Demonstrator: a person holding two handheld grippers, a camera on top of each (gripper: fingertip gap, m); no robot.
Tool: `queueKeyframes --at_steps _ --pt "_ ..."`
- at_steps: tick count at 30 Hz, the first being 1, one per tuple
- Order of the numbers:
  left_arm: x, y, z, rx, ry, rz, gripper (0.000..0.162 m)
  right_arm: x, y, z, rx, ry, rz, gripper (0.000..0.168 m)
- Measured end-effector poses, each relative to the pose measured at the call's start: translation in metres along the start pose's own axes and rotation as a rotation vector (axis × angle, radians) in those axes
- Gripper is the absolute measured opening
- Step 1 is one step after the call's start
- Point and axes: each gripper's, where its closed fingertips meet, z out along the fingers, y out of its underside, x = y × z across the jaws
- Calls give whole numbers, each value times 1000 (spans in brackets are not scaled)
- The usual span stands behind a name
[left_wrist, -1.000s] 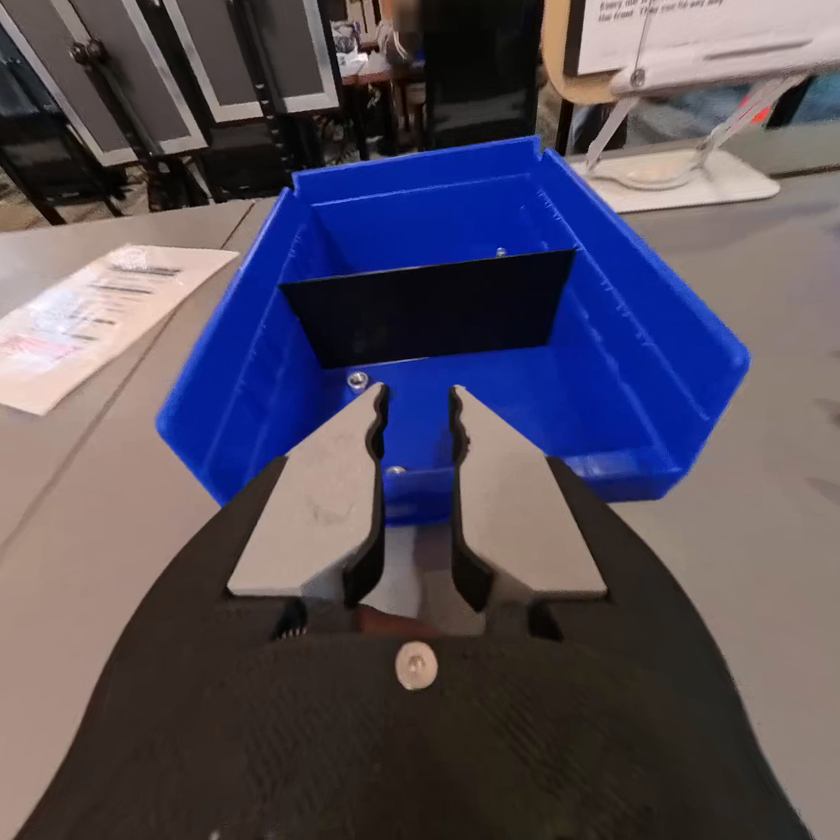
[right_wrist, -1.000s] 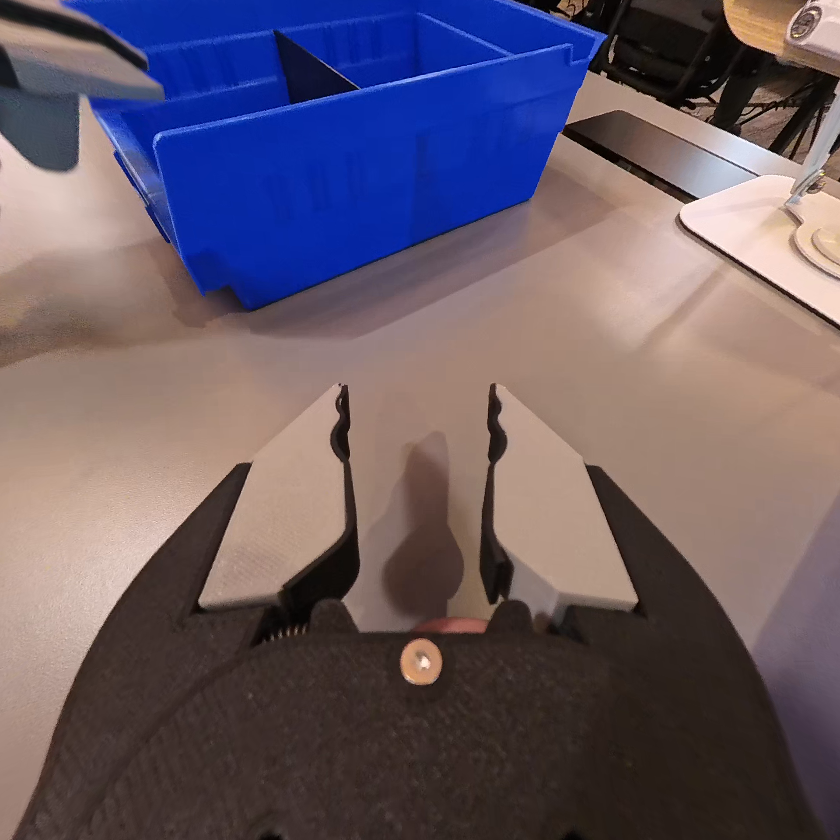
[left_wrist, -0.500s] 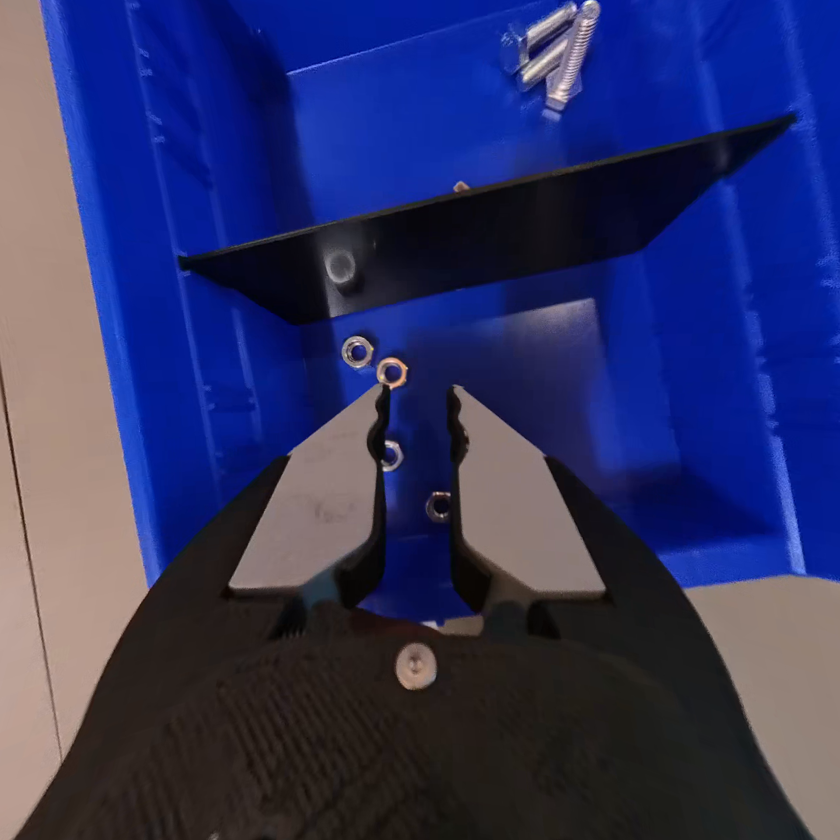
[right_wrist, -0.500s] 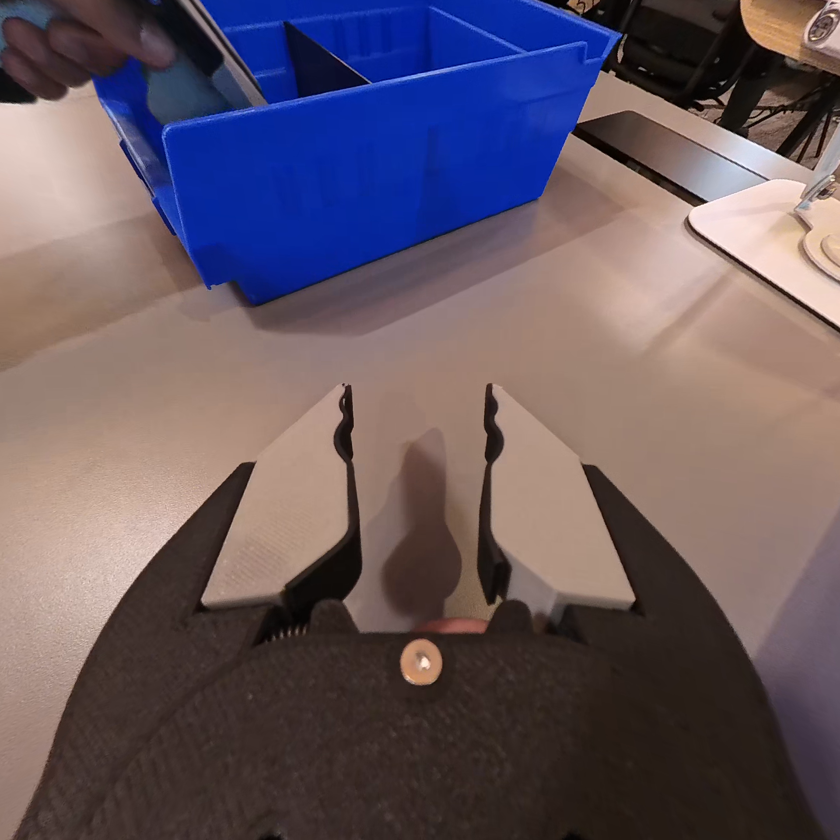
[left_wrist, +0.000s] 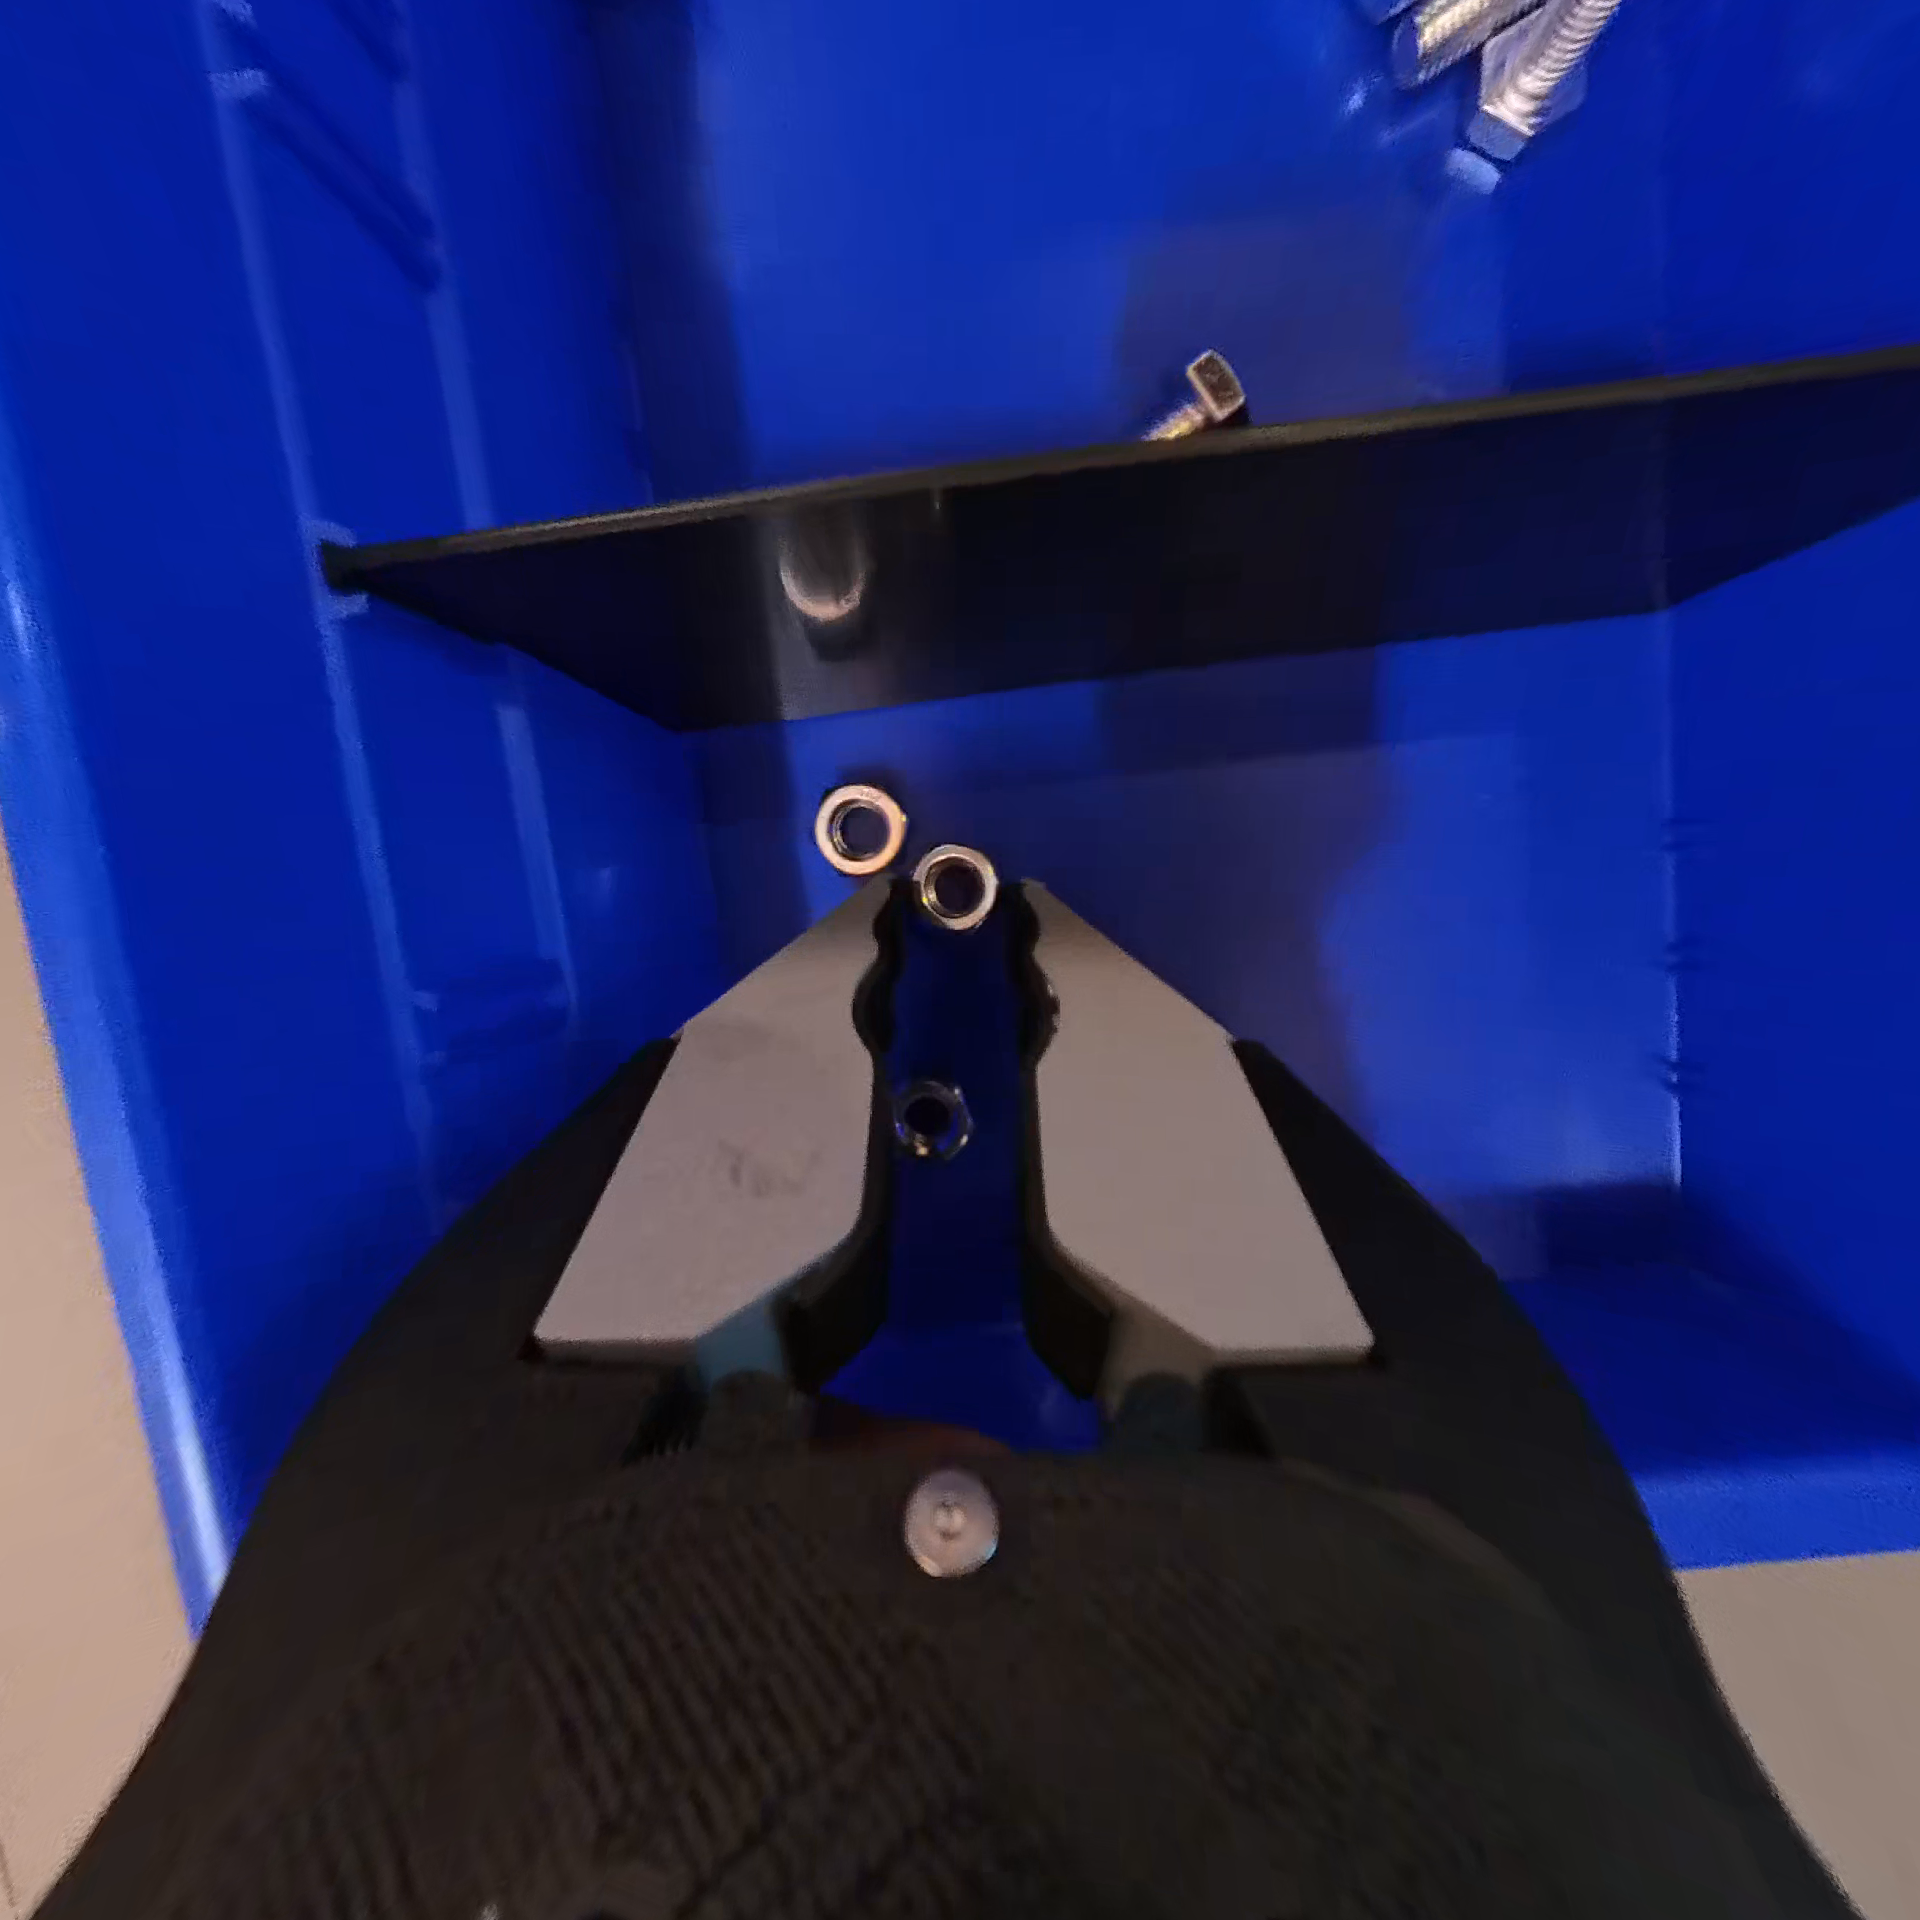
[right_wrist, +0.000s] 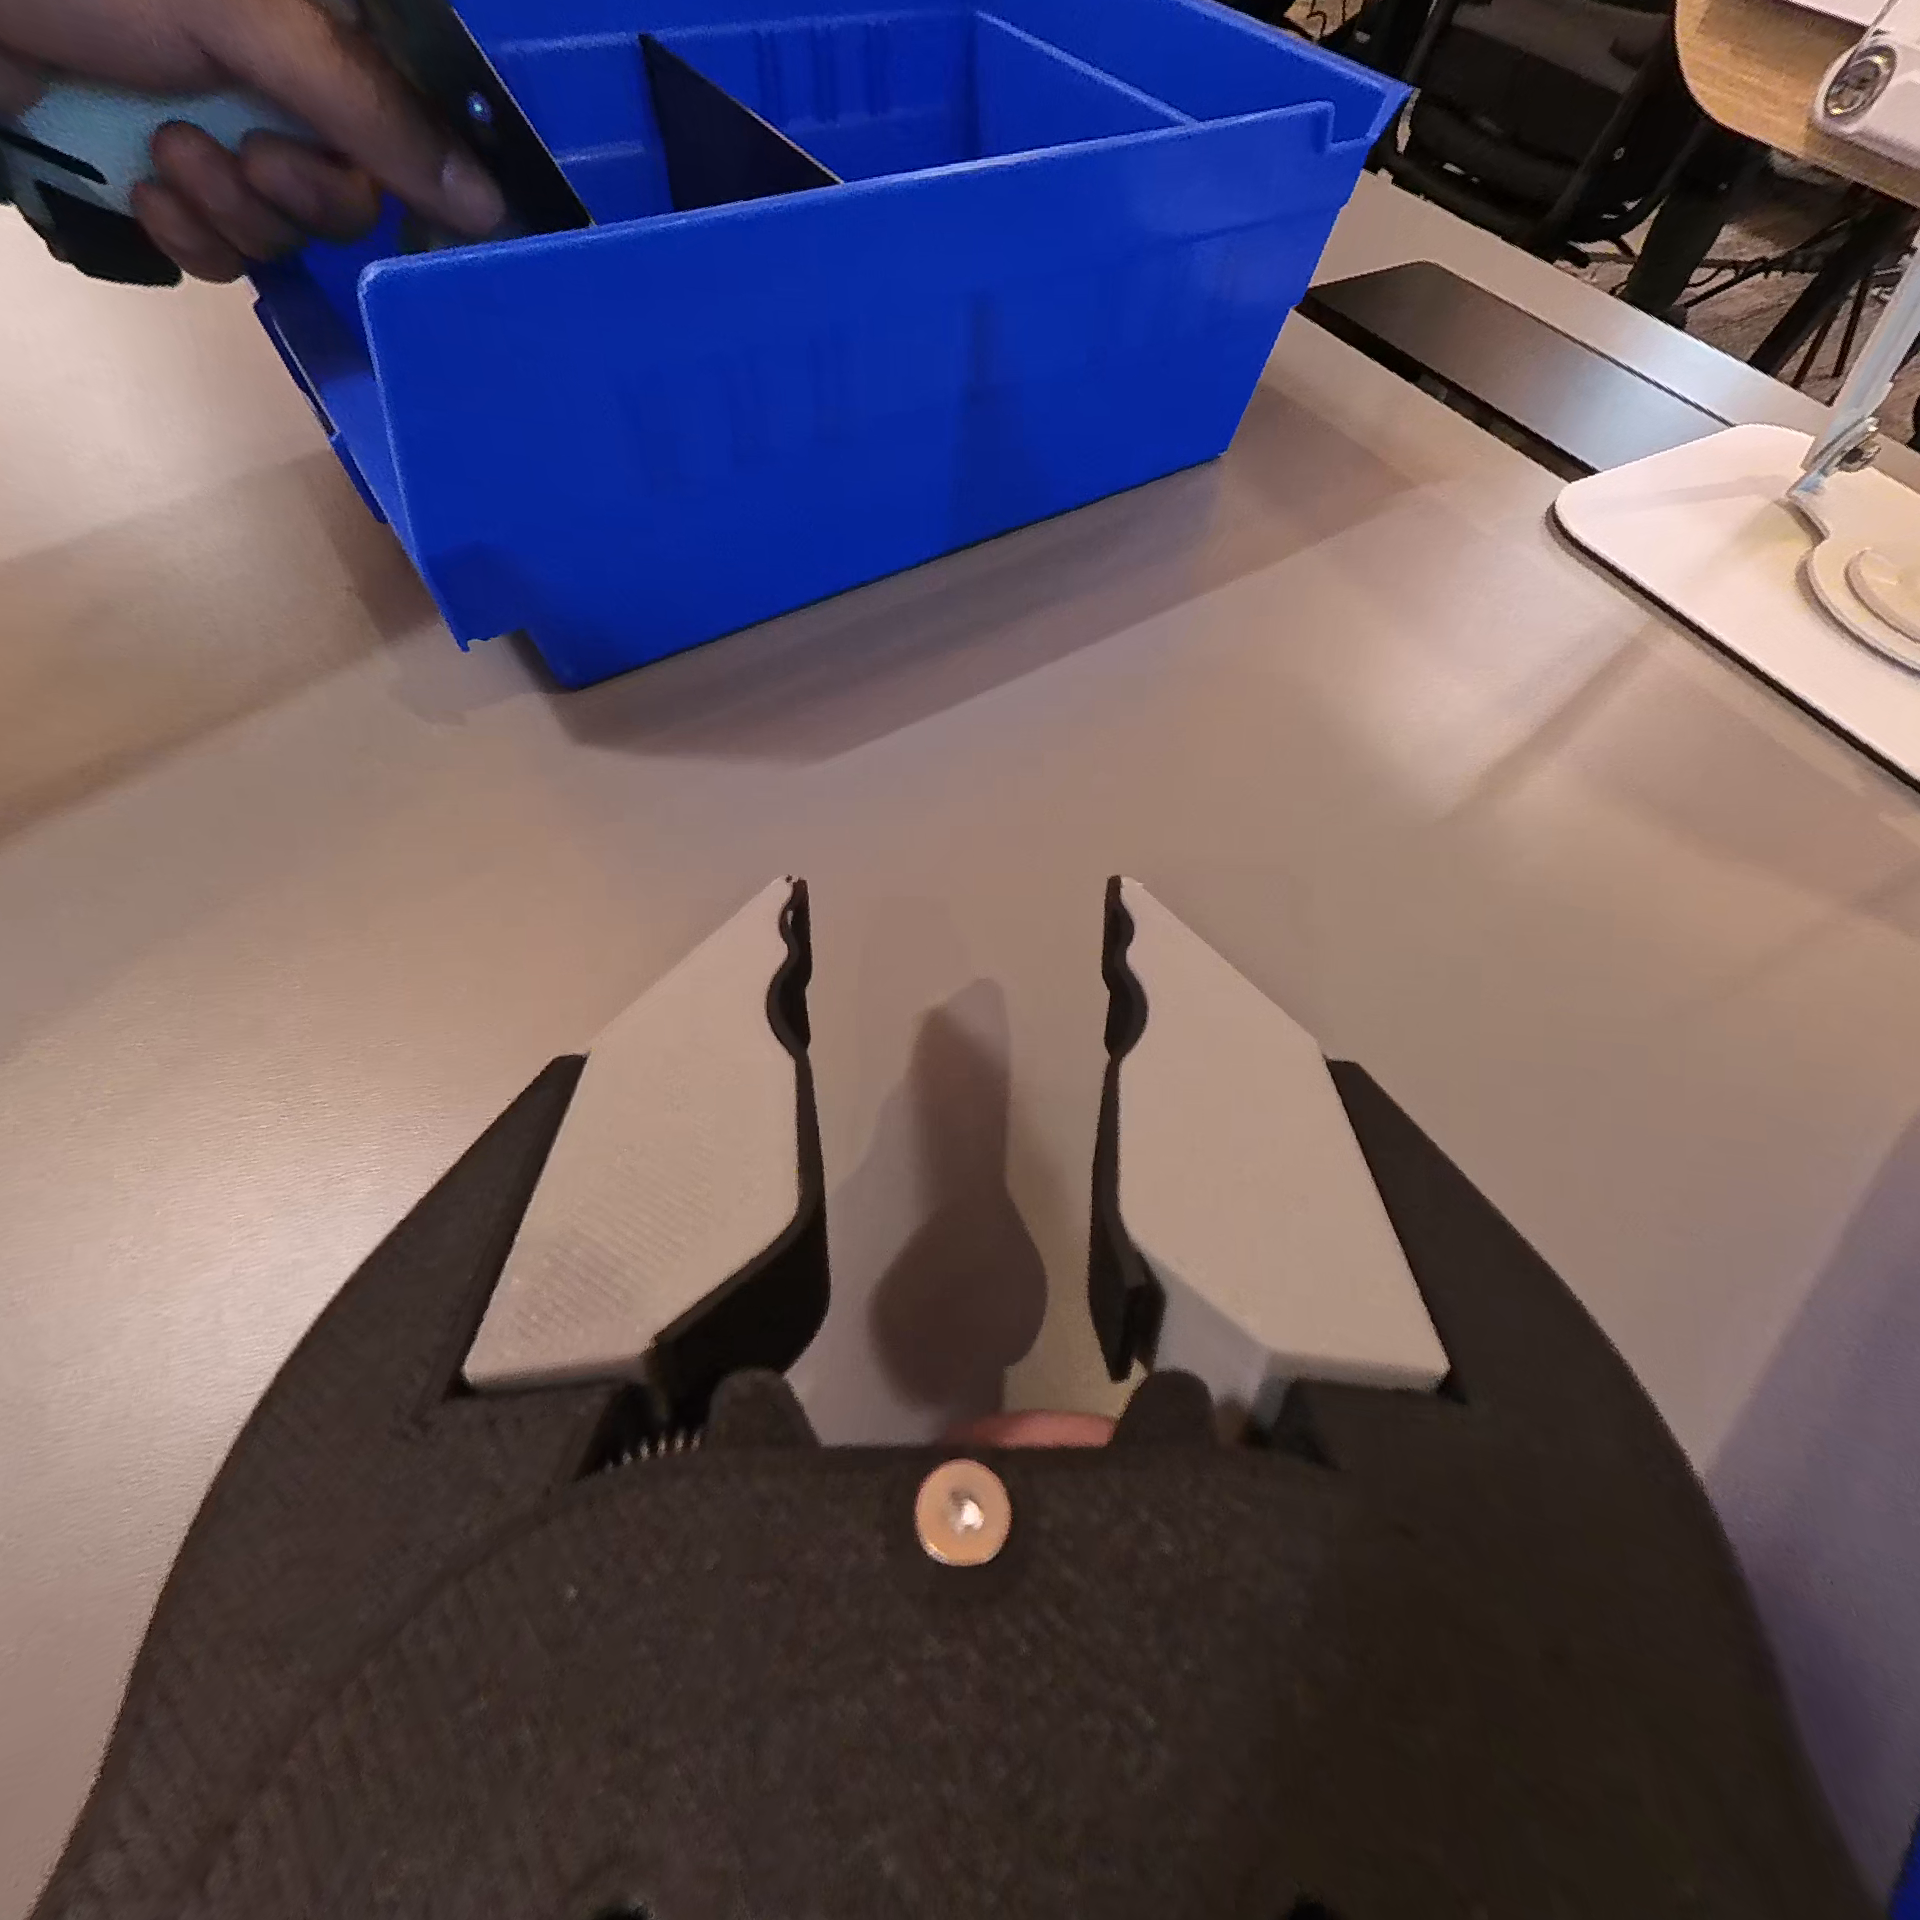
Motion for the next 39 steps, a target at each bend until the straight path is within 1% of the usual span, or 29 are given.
queueKeyframes --at_steps 5,7,10,12,14,16,18,19,20,21,23,24,26,28,29,30,31,32,33,36,39 --pt "-1 2 -8 -11 -23 51 17 2 0 -1 4 3 6 53" --pt "3 -8 -23 31 -18 75 17 2 0 -1 4 7 0 53" --pt "20 -33 -56 138 9 128 17 5 -3 -3 14 34 -24 52" --pt "47 -49 -80 216 52 182 17 10 -5 -5 17 62 -34 51" --pt "85 -57 -100 273 100 255 17 22 -11 -12 43 117 -22 47" --pt "130 -58 -114 312 153 342 17 42 -19 -24 90 192 26 42" --pt "176 -53 -123 340 216 424 17 64 -27 -39 154 251 103 41" --pt "197 -50 -125 350 239 464 17 75 -31 -48 192 278 150 37" --pt "217 -47 -125 357 254 498 17 86 -35 -58 234 306 200 26" --pt "234 -42 -121 354 262 533 17 96 -39 -67 276 328 245 21" --pt "261 -29 -104 318 248 602 17 107 -46 -81 348 338 312 15" --pt "271 -22 -90 288 227 637 17 109 -49 -85 370 335 327 15" --pt "286 -4 -57 211 209 670 16 109 -52 -88 386 331 326 25" --pt "299 20 -25 113 244 673 16 107 -53 -89 386 331 311 29" --pt "306 21 -17 132 267 651 15 105 -54 -88 385 324 304 31" --pt "311 15 -20 189 294 613 15 103 -55 -87 386 314 298 33" --pt "310 20 -19 147 304 604 22 101 -56 -87 387 307 295 33" --pt "308 24 -19 105 305 595 42 100 -57 -87 388 304 292 33" --pt "306 25 -22 99 302 594 51 99 -57 -87 389 301 288 33" --pt "295 18 -40 148 275 616 48 97 -59 -87 393 291 284 34" --pt "282 1 -75 217 313 596 48 96 -60 -88 400 285 287 34"
